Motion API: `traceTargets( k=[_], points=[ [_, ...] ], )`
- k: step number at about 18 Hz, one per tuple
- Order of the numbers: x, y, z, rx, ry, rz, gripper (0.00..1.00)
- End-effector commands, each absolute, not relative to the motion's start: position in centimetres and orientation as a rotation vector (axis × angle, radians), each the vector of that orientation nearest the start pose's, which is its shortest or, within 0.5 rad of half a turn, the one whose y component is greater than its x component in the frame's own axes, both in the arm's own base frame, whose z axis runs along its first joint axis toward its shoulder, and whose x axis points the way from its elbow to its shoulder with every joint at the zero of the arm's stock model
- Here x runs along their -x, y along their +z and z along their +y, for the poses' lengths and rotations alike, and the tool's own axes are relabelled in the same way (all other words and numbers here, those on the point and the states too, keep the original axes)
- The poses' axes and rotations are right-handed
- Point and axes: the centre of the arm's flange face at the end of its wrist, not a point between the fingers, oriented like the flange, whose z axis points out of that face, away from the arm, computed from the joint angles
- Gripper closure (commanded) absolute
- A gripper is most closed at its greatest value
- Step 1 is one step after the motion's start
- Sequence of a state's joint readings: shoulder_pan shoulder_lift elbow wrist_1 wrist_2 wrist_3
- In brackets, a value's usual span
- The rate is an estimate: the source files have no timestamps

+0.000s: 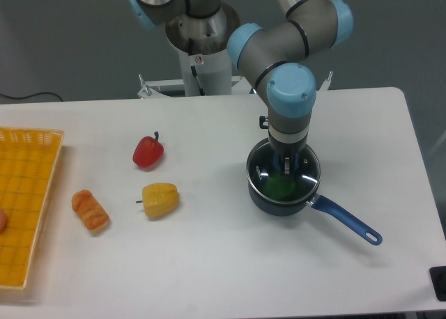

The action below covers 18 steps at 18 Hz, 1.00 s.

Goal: Close the pot lid

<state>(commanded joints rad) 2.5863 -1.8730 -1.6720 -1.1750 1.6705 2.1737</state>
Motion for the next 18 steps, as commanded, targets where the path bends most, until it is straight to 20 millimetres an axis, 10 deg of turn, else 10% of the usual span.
traceTargets(
  k=[18],
  points=[
    [43.0, 30.5, 41.3, 2.704, 0.000, 1.801, 0.46]
  ],
)
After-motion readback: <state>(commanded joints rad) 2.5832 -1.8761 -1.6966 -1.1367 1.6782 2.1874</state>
